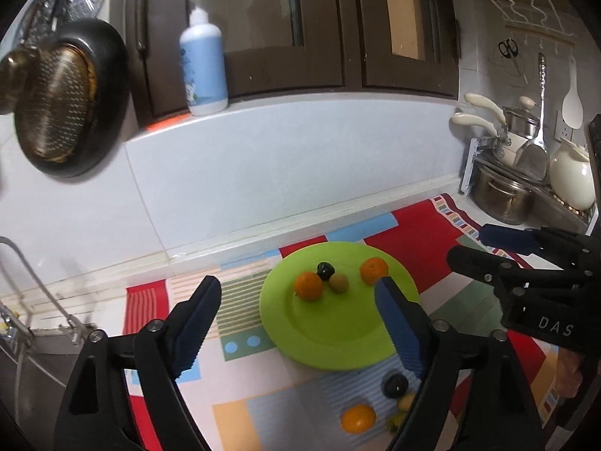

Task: Organize fruits
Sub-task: 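Lift both tools away from the plate toward the remaining fruits, then grasp an orange with the left tool while the right tool grasps a green fruit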

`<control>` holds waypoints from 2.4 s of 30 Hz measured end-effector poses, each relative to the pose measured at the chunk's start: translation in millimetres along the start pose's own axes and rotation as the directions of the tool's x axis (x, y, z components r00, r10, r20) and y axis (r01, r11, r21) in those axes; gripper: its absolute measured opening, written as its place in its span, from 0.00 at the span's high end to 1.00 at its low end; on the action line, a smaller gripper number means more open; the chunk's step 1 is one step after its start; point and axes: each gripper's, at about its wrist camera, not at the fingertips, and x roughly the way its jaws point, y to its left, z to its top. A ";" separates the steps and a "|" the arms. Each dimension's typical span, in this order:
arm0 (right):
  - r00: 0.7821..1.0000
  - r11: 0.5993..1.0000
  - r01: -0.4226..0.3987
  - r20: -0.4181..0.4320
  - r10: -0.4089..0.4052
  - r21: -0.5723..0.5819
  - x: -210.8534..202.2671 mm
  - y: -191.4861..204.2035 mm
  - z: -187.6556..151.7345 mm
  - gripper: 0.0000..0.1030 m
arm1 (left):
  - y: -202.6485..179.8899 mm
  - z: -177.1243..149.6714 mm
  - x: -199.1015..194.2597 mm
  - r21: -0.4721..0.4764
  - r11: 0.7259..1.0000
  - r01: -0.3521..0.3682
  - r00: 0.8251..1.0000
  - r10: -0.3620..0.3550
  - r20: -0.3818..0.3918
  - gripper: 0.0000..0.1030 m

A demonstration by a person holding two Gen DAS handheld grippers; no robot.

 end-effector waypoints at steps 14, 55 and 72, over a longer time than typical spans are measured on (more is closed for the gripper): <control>0.999 0.999 0.046 0.024 -0.045 -0.005 -62.8 9.3 -35.9 0.34 | -13.0 -27.8 -68.9 -0.005 1.000 -0.023 0.998 0.024 0.054 0.04; 0.983 0.997 0.007 -0.184 -0.020 -0.071 -70.1 -1.4 -142.4 0.35 | -75.9 -132.2 -46.1 0.110 0.980 0.164 0.980 -0.148 -0.134 0.22; 0.957 0.997 -0.031 -0.288 0.010 -0.068 -30.9 -7.6 -164.0 0.51 | -92.8 -156.4 -1.2 0.095 0.962 0.255 0.940 -0.224 -0.257 0.50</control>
